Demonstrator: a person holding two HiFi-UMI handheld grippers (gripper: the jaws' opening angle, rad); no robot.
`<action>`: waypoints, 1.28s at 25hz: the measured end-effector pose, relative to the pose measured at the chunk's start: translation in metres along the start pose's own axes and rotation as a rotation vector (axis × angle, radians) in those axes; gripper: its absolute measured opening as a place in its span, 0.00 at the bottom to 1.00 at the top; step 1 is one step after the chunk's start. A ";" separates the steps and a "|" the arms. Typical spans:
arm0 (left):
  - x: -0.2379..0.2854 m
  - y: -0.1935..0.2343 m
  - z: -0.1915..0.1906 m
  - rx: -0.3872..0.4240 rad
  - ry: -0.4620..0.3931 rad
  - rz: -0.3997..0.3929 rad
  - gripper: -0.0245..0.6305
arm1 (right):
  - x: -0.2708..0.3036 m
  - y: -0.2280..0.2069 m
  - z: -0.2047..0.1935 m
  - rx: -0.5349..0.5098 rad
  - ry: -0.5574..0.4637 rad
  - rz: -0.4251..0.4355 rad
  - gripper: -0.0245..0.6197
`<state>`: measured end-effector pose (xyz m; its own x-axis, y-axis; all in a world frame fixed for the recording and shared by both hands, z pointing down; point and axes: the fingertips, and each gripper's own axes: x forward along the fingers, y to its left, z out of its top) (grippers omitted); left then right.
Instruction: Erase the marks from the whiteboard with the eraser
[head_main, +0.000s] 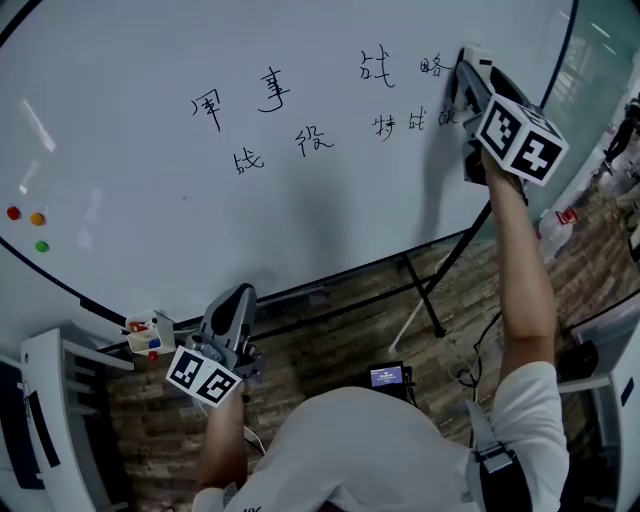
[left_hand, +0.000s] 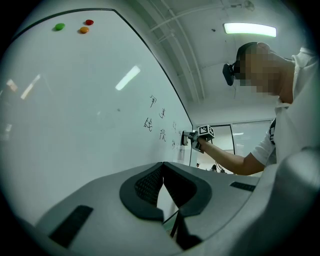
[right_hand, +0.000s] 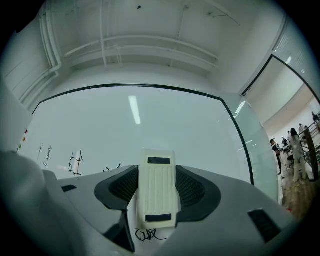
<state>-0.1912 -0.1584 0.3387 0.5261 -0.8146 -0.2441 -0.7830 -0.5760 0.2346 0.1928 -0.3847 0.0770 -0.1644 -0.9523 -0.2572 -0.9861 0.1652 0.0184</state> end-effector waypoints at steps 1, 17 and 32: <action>0.001 0.000 0.000 -0.002 0.001 -0.005 0.05 | 0.000 0.000 0.000 0.004 -0.001 -0.005 0.43; 0.005 0.012 -0.009 -0.034 0.019 -0.026 0.05 | -0.001 0.008 0.001 0.024 -0.022 -0.046 0.43; 0.005 0.022 -0.008 -0.036 0.034 -0.031 0.05 | -0.006 0.045 0.005 0.043 -0.067 -0.005 0.43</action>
<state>-0.2029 -0.1755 0.3500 0.5610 -0.7981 -0.2199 -0.7544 -0.6022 0.2611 0.1496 -0.3704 0.0746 -0.1562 -0.9340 -0.3213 -0.9846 0.1731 -0.0244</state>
